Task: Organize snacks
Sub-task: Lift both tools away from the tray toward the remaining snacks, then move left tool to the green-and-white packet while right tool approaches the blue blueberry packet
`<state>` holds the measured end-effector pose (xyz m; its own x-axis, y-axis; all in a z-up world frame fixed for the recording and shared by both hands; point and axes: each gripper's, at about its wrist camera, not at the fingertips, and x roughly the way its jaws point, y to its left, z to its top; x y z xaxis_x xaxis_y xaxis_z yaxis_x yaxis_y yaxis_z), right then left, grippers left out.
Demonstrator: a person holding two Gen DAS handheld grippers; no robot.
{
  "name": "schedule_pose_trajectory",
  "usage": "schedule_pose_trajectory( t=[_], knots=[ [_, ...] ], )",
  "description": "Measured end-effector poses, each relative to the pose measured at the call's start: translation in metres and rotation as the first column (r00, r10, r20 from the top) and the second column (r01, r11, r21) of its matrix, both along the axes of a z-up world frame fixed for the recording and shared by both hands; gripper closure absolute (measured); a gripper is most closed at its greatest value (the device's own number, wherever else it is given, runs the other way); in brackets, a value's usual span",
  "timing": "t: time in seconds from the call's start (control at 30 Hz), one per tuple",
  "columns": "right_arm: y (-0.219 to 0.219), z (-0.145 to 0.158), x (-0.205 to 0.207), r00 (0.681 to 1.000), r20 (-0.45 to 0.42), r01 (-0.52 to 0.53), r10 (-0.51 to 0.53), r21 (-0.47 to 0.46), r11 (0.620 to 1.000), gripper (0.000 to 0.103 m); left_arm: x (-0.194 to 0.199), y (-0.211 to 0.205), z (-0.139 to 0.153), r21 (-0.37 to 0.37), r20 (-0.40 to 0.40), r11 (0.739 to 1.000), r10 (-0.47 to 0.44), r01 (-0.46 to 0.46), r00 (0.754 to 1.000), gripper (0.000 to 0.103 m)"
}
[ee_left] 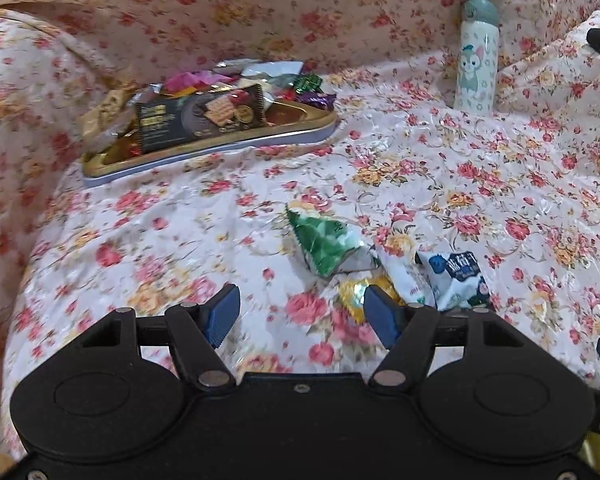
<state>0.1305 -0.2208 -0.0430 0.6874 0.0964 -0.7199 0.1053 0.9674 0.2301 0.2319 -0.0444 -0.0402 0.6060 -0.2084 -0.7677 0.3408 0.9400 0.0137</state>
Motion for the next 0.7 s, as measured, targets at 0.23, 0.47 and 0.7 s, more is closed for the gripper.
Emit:
schedule_pose_trajectory(
  t=[0.23, 0.47, 0.7],
  knots=[
    [0.000, -0.010, 0.019, 0.999, -0.034, 0.001, -0.001, -0.003, 1.000, 0.029, 0.035, -0.004, -0.009, -0.008, 0.007, 1.000, 0.027, -0.026, 1.000, 0.032],
    [-0.001, -0.012, 0.032, 0.999, -0.042, -0.003, 0.002, -0.008, 1.000, 0.033, 0.070, 0.025, -0.019, -0.067, -0.056, 0.975, 0.209, -0.212, 0.976, 0.032],
    [0.003, -0.012, 0.048, 0.999, -0.041, -0.022, 0.021, -0.020, 1.000, 0.042, 0.080, 0.059, -0.025, -0.128, -0.091, 0.933, 0.327, -0.337, 0.941, 0.033]
  ],
)
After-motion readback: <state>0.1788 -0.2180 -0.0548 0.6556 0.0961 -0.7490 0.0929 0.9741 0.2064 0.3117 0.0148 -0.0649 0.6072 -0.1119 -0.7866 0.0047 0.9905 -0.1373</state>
